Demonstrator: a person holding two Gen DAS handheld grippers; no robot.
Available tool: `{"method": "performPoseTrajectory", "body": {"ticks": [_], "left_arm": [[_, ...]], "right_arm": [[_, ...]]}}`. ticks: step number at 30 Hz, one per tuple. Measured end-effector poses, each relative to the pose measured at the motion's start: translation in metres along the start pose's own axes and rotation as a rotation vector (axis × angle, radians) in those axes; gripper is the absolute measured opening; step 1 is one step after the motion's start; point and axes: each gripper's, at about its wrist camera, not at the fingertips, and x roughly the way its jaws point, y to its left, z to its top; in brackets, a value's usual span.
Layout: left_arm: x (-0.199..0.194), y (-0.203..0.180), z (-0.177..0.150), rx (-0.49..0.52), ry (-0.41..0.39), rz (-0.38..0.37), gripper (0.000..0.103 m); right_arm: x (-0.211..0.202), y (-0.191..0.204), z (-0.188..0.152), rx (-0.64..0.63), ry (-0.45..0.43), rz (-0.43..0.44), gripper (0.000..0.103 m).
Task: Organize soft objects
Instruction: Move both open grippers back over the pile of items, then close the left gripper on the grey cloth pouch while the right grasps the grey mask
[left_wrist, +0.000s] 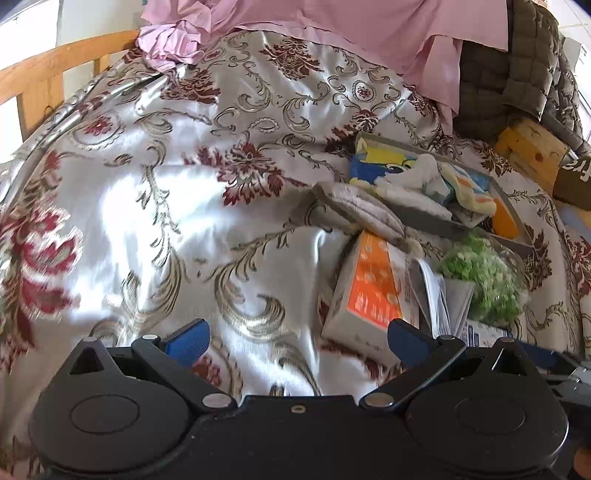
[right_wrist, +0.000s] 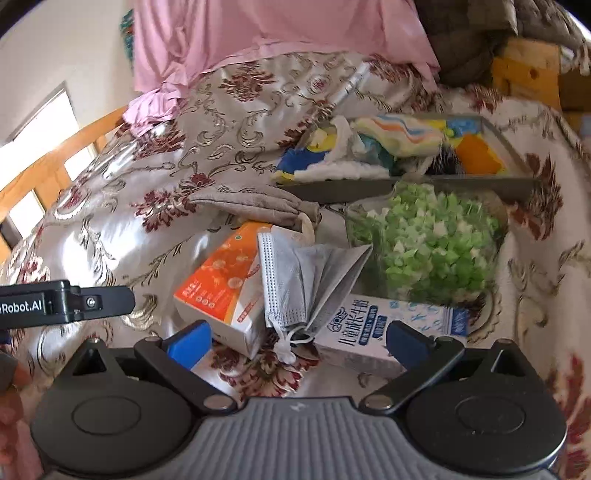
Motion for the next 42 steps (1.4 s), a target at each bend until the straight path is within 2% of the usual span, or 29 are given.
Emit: {"method": "performPoseTrajectory", "body": {"ticks": [4,8,16,21,28,32,37,39,42], "left_arm": [[0.015,0.003,0.018,0.002,-0.017,-0.075,0.102],[0.032,0.0,0.033,0.006,-0.059,-0.097,0.102],[0.06,-0.007,0.051,0.0,-0.072,-0.162,0.102],[0.077,-0.01,0.057,0.034,-0.148,-0.2,0.102],[0.103,-0.007,0.074,-0.012,-0.131,-0.313,0.102],[0.117,-0.006,0.077,-0.04,-0.138,-0.302,0.102],[0.138,0.002,0.084,-0.129,-0.096,-0.303,0.102],[0.143,0.005,0.086,-0.153,-0.086,-0.306,0.099],[0.149,0.008,0.087,-0.17,-0.066,-0.321,0.087]], "right_arm": [[0.007,-0.001,-0.003,-0.029,-0.056,-0.042,0.103],[0.012,-0.005,-0.004,0.006,-0.075,0.0,0.103],[0.024,-0.002,-0.006,0.006,-0.099,0.061,0.103],[0.037,-0.004,-0.004,0.034,-0.107,0.054,0.103],[0.048,-0.005,-0.002,0.058,-0.131,0.068,0.103],[0.054,-0.001,0.0,0.048,-0.152,0.062,0.102],[0.061,0.0,0.001,0.058,-0.171,0.072,0.102],[0.062,-0.001,0.002,0.069,-0.172,0.072,0.1],[0.061,-0.003,0.003,0.095,-0.169,0.07,0.098]]}}
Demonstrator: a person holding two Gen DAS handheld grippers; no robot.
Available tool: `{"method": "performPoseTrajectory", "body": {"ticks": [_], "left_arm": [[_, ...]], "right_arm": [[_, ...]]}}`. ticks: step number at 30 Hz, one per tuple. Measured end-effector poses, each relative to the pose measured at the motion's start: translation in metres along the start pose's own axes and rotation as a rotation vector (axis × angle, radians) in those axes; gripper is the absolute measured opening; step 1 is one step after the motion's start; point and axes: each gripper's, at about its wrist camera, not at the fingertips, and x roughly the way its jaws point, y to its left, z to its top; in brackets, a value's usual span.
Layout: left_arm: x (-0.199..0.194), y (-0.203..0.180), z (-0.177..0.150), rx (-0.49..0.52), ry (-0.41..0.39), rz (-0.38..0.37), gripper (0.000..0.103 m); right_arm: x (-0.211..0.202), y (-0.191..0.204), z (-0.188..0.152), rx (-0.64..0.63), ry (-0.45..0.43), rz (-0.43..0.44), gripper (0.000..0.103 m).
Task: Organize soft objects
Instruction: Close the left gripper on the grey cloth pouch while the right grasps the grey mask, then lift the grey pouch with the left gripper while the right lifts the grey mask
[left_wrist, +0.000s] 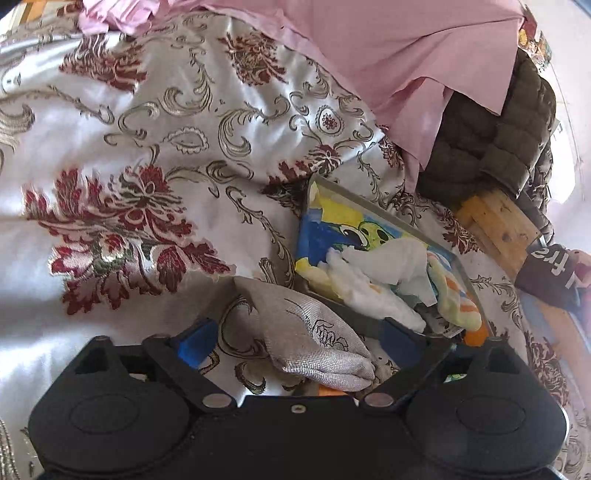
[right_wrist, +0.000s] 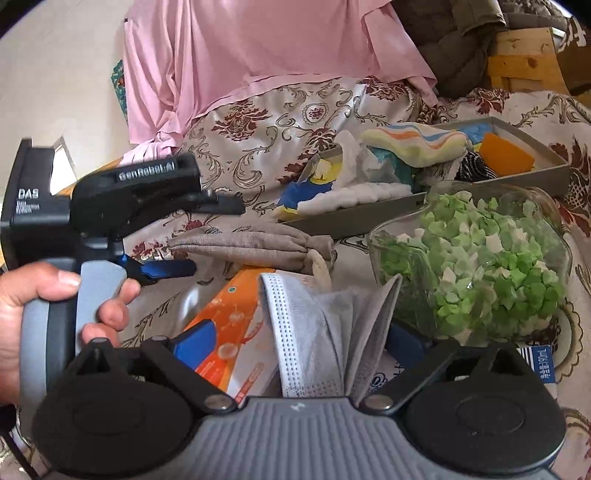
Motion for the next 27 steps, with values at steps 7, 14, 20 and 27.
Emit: {"method": "performPoseTrajectory", "body": {"ticks": [7,14,20,27], "left_arm": [[0.005,0.011,-0.005,-0.028,0.027,-0.002,0.053],[0.003,0.009,-0.006,-0.016,0.024,-0.016,0.029],[-0.005,-0.005,-0.01,0.027,0.02,-0.035,0.015],[-0.032,-0.023,-0.015,0.073,0.015,-0.05,0.01]], "right_arm": [[-0.002,-0.002,0.002,0.023,0.005,-0.02,0.092],[-0.003,-0.004,0.003,0.036,0.008,-0.032,0.082],[-0.003,-0.001,0.003,0.02,0.019,-0.057,0.049],[-0.014,0.003,0.005,-0.005,0.003,-0.072,0.018]]}}
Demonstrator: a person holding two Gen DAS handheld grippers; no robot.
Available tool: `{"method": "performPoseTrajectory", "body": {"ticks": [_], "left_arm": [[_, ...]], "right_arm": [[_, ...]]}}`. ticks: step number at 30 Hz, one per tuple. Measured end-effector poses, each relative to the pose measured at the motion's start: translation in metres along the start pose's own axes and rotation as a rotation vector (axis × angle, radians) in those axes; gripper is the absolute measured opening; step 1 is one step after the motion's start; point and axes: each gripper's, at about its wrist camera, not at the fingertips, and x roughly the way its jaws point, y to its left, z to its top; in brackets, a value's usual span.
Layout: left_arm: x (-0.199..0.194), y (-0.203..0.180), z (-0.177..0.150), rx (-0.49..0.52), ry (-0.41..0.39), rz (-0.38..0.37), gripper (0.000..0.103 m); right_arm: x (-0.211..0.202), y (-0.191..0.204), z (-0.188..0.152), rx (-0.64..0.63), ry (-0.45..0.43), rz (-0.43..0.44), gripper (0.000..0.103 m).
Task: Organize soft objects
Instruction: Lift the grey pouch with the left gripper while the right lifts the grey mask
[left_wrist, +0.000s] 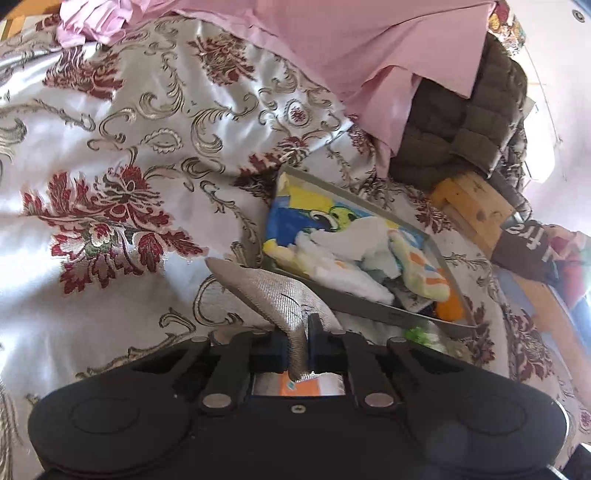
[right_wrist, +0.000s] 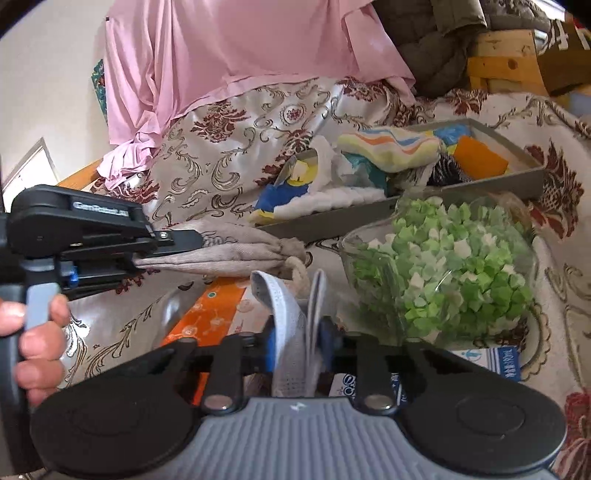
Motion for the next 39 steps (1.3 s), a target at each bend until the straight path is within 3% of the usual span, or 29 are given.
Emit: {"method": "performPoseTrajectory", "body": {"ticks": [2,16,24,30,39], "left_arm": [[-0.011,-0.005,-0.003,0.001,0.0,-0.005,0.009],[-0.07,-0.031,-0.047,-0.034,0.026,-0.008,0.007],[-0.078,-0.034,-0.066,-0.042,0.071,0.062,0.007],[-0.068,-0.025,-0.071,-0.056,0.104,0.143,0.02],[-0.059,-0.012,-0.071,-0.159,0.129,0.135,0.033]], "right_arm": [[-0.007,0.002,0.0,-0.013,-0.013,-0.003,0.013],[-0.067,-0.005,-0.002,-0.028,-0.075,-0.007,0.011],[-0.069,-0.007,-0.004,-0.036,-0.056,-0.034,0.011],[-0.057,-0.012,-0.006,-0.017,-0.013,-0.055,0.012],[-0.047,-0.013,-0.009,-0.014,0.011,-0.06,0.013]]}}
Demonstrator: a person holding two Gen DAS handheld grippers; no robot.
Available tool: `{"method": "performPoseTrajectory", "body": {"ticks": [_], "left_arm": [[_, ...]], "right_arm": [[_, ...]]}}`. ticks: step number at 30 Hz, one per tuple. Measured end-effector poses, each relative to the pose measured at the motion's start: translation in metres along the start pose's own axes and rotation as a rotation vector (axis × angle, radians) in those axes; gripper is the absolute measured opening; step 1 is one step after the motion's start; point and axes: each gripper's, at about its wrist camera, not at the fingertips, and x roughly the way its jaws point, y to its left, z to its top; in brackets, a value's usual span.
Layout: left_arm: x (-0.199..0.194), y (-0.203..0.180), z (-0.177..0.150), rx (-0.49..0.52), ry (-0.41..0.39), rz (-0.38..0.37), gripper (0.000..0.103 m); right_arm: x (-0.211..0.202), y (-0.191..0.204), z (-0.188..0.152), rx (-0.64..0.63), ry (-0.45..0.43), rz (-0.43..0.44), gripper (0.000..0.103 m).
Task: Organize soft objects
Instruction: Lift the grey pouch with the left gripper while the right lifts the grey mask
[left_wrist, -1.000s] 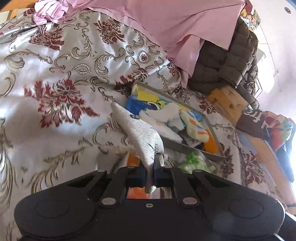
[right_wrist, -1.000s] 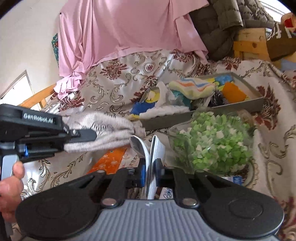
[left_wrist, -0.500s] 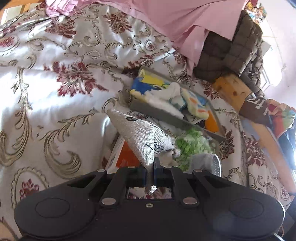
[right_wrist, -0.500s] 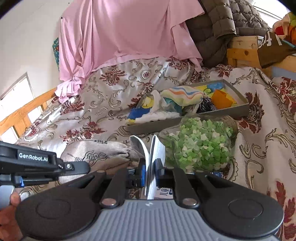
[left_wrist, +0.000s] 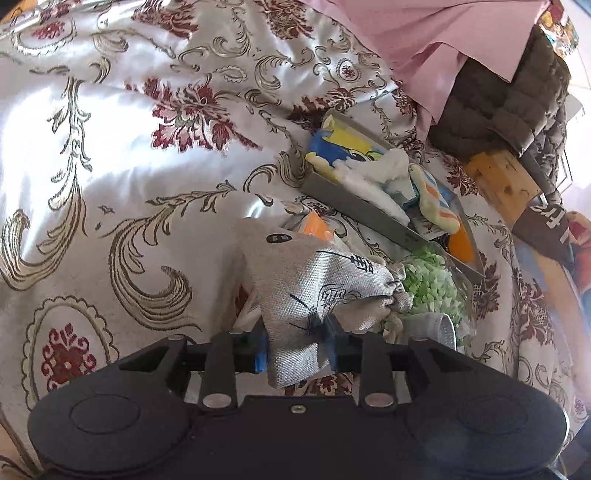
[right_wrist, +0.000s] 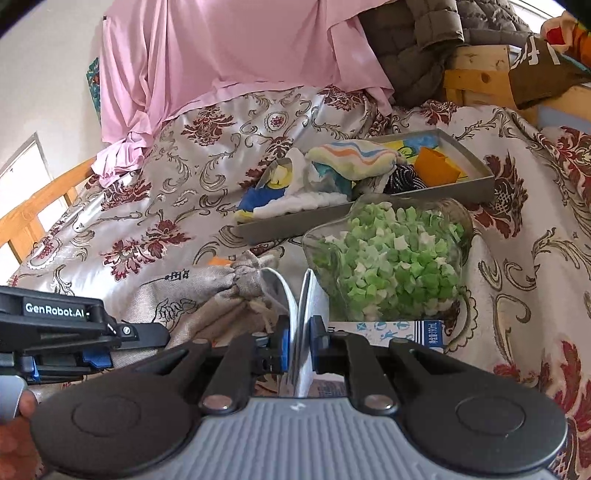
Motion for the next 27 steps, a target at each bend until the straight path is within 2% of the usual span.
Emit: {"method": "performPoseTrajectory", "body": {"ticks": [2,4,11,16,27], "left_arm": [[0.001,0.003,0.001,-0.029,0.008,-0.013,0.041],[0.003,0.006,0.001,-0.066,0.018,-0.03,0.042],[0.008,0.011,0.002,-0.144,0.068,-0.088,0.042],[0.011,0.009,-0.001,-0.152,0.11,-0.128,0.038],[0.014,0.017,0.0,-0.239,0.114,-0.168,0.038]], "right_arm": [[0.002,0.0,0.0,0.001,0.005,-0.003,0.014],[0.004,-0.001,0.0,0.004,0.011,-0.005,0.014],[0.009,-0.001,-0.001,0.006,0.028,-0.007,0.019],[0.012,-0.002,-0.001,0.009,0.043,-0.011,0.021],[0.015,-0.004,-0.002,0.018,0.061,-0.008,0.027]]}}
